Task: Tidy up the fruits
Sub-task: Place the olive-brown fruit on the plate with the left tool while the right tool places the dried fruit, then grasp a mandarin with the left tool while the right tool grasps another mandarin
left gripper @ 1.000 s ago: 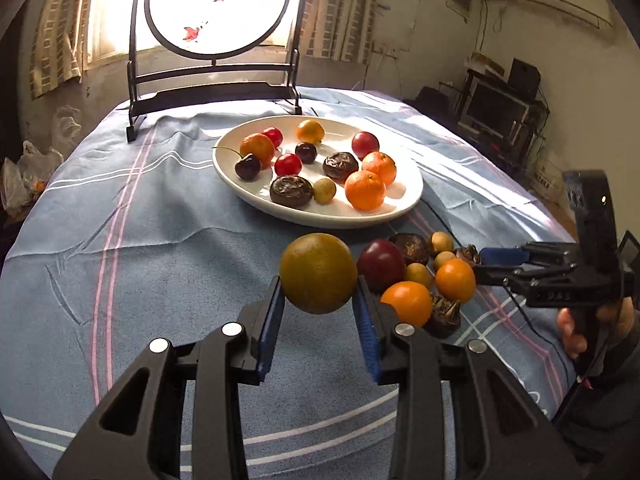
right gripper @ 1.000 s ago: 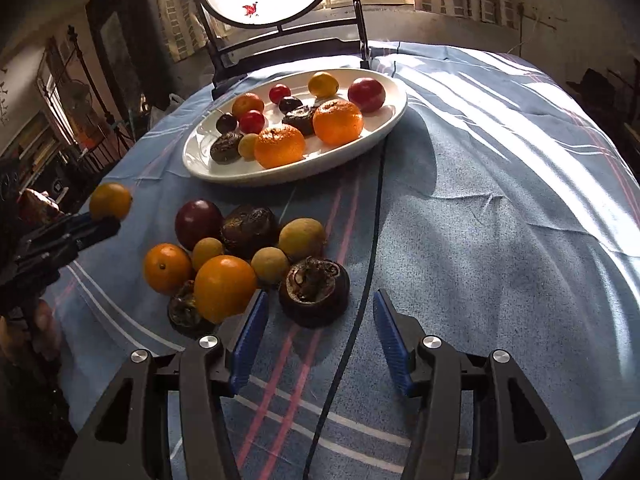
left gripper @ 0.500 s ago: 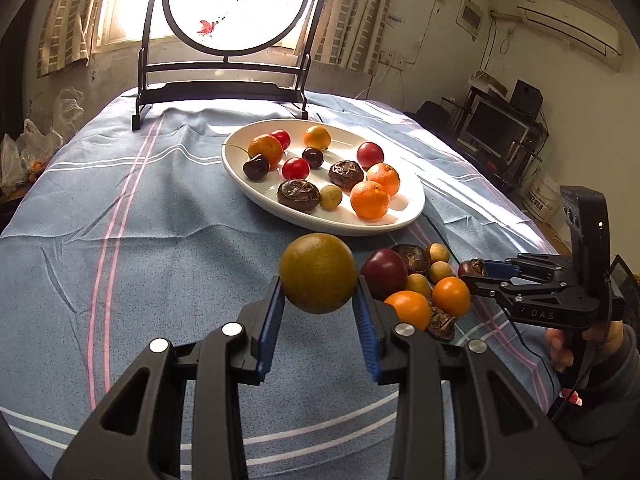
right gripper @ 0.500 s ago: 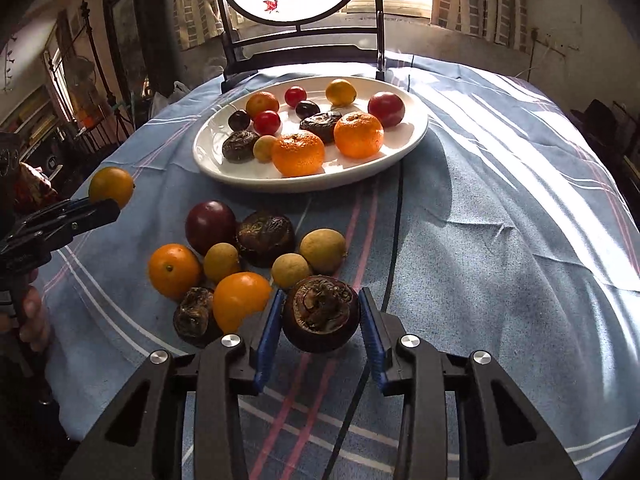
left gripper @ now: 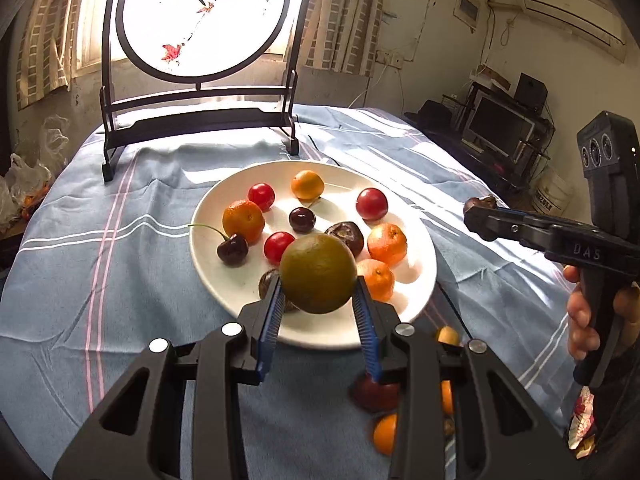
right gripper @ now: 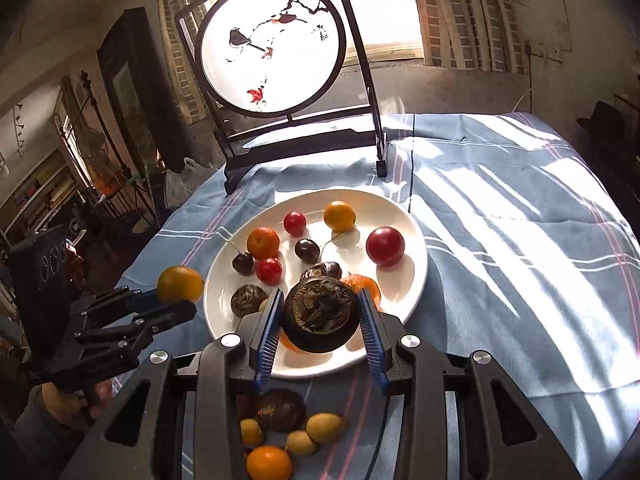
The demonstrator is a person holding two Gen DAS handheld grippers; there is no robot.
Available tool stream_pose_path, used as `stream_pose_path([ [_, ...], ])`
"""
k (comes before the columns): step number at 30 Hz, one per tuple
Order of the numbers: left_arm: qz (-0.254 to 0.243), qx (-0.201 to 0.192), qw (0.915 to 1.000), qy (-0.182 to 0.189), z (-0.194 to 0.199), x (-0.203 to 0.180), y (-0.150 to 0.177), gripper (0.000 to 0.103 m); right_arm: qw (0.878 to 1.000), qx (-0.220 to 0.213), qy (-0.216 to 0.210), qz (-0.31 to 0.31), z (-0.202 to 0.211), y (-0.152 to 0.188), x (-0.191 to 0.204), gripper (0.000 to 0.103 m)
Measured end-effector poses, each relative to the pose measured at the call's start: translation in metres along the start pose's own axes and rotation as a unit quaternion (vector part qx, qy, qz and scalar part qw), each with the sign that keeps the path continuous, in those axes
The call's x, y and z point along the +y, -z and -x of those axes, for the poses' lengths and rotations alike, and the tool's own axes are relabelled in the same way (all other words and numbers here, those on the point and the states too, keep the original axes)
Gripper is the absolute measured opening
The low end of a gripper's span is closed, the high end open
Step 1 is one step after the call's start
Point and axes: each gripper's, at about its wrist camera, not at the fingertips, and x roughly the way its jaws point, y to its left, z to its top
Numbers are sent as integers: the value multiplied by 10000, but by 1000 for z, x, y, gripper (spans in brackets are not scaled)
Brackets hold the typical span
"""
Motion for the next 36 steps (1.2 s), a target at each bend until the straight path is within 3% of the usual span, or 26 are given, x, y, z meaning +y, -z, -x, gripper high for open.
stream_pose_path([
  [7, 233, 457, 9985, -214, -58, 16, -27, 37, 9992, 175, 361, -9, -75, -35, 2, 39],
  [8, 300, 426, 9984, -203, -59, 18, -28, 41, 9991, 110, 413, -18, -76, -34, 1, 42],
  [10, 454, 283, 9983, -215, -52, 23, -28, 66, 9991, -17, 416, -64, -70, -31, 0, 53],
  [12, 488, 125, 9985, -227, -39, 24, -25, 70, 9993, -53, 370, -23, -58, -23, 0, 53],
  [16, 267, 129, 9995, -125, -11, 10, -4, 70, 9990, -106, 393, 169, -20, 7, 6, 54],
  [20, -301, 327, 9990, -58, 20, -17, 42, 70, 9985, -2, 498, 214, 13, 60, 1, 59],
  [26, -882, 625, 9941, -19, 39, -49, 100, 70, 9992, -30, 329, -241, 45, 118, -20, 60],
  [29, -850, 618, 9944, -97, 33, -55, 106, 69, 9980, -36, 144, -610, 48, 126, -32, 60],
  [31, -702, 648, 9954, 43, 28, -55, 104, 55, 9973, -37, 38, -728, 47, 127, -36, 60],
  [36, -640, 786, 9948, 73, 11, -61, 101, 47, 9961, -64, -33, -879, 48, 128, -40, 60],
])
